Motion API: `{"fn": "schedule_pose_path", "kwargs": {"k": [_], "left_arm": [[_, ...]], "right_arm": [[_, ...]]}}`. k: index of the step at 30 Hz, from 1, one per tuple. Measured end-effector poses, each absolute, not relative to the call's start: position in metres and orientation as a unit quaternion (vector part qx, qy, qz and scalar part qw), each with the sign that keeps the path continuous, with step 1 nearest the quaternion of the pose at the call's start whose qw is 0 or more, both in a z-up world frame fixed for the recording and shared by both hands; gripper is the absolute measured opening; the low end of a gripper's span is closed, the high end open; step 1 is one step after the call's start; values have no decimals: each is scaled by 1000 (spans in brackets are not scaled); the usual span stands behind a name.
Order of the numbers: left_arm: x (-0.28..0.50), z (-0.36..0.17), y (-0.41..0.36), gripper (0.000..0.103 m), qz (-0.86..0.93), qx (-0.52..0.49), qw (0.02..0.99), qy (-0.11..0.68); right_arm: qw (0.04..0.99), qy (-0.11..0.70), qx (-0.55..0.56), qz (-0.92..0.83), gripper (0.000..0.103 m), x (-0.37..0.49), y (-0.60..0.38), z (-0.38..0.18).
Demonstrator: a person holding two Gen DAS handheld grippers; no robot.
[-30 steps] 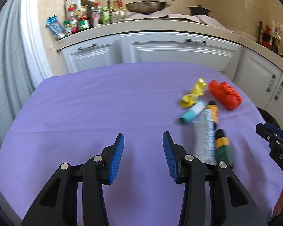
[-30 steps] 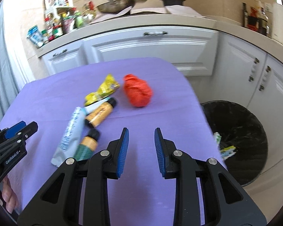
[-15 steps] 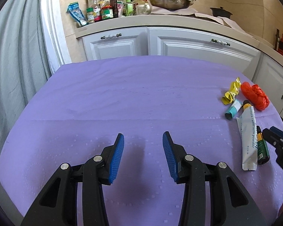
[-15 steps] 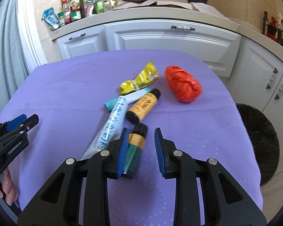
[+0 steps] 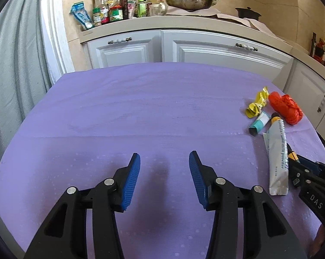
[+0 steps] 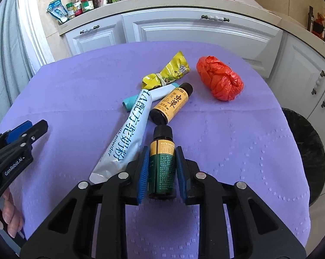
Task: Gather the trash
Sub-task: 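Grasp the green bottle with gold label with the right gripper, then grasp the white milk powder tube with the left gripper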
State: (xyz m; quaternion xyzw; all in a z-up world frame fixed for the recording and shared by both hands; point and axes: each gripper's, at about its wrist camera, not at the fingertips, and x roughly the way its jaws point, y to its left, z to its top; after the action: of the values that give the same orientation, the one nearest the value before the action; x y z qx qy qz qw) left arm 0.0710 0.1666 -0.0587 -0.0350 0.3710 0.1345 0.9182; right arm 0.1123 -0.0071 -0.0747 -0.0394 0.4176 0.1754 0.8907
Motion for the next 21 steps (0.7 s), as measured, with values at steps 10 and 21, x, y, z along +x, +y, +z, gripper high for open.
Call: {"fn": "schedule_pose_path", "kwargs": {"k": [10,21], "left_arm": [[76,-53,126,48,96,-29,923,372],[86,-48,69,57,50,-12,928,370]], "right_arm": [[903,401,-24,151,23,109,-41,-68],[915,390,9,107,23,109,-104,-66]]}}
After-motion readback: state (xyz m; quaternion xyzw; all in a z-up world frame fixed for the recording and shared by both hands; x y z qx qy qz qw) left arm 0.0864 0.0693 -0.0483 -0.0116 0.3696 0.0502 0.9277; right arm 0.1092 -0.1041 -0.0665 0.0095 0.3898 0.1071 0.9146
